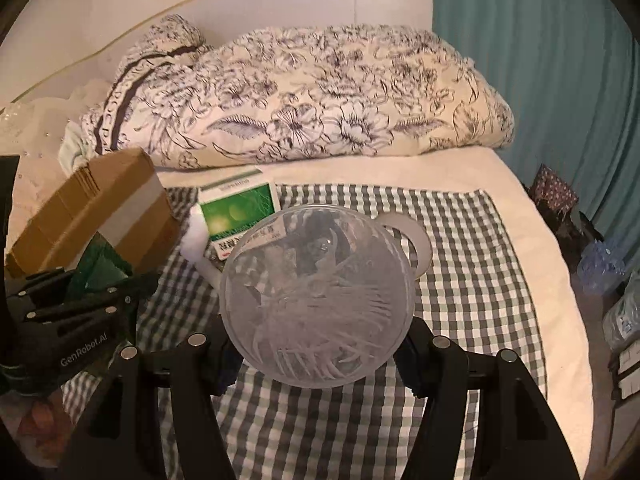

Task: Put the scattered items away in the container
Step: 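Lift and carry the green packet and clear container over the cardboard box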

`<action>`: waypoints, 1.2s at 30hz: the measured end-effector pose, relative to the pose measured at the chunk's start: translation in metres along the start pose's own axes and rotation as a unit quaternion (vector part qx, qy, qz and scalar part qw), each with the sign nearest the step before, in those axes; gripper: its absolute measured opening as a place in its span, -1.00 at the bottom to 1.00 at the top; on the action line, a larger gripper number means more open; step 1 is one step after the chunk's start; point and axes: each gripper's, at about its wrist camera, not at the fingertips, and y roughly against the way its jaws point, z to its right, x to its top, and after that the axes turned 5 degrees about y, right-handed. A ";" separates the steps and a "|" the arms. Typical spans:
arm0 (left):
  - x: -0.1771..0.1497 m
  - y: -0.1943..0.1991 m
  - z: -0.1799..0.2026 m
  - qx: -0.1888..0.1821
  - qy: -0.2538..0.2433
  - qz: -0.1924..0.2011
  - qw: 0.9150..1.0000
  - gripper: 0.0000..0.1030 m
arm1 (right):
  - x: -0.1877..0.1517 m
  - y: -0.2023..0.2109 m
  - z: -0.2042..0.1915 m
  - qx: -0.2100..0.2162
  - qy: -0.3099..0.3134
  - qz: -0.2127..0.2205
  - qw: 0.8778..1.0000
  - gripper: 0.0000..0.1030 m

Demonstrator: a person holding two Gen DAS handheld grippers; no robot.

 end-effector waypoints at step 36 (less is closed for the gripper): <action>0.023 0.142 -0.071 0.071 0.056 0.139 0.986 -0.36 | 0.034 0.105 -0.074 0.037 0.054 0.094 0.993 0.20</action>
